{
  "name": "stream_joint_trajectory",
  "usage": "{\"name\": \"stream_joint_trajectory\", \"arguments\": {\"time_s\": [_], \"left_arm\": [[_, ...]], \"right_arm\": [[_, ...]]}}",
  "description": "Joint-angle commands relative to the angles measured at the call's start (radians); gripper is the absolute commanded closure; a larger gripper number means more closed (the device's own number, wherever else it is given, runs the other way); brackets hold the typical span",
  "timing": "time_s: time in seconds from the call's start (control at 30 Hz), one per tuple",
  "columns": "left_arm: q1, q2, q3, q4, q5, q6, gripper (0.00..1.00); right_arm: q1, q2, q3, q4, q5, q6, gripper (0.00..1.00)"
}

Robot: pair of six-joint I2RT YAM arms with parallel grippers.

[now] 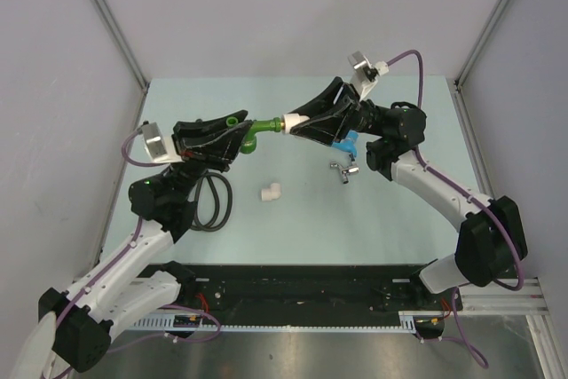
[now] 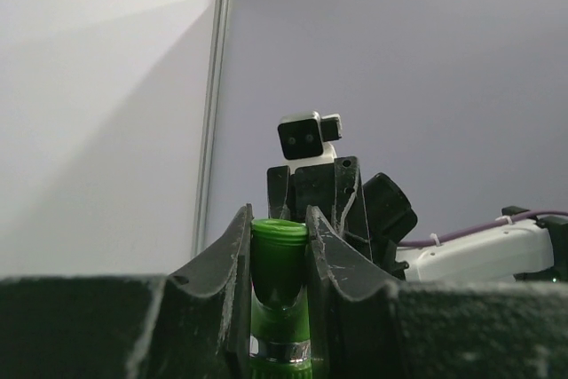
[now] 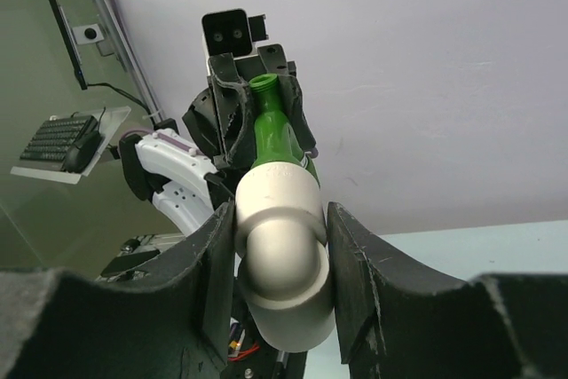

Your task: Install the water faucets

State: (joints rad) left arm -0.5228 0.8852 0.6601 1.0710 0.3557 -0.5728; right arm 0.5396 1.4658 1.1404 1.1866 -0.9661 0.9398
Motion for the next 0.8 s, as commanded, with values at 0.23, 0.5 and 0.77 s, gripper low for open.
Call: {"name": "stream_joint_trajectory", "arguments": {"time_s": [0.23,0.5,0.77], "left_arm": [[-0.037,0.06,-0.04,0.004,0.351,0.146,1.0],[-0.037,0.077,-0.039,-0.005,0.442,0.215,1.0],[-0.037,0.07,-0.031,-0.069,0.462,0.297,1.0]], "right_arm": [[0.022,-0.028,0.058,-0.107,0.141,0.108,1.0],[0.023,-0.038,0.058,-0.217,0.144,0.139,1.0],[0.019,-0.039,0.058,-0.266,0.145,0.183,1.0]]}}
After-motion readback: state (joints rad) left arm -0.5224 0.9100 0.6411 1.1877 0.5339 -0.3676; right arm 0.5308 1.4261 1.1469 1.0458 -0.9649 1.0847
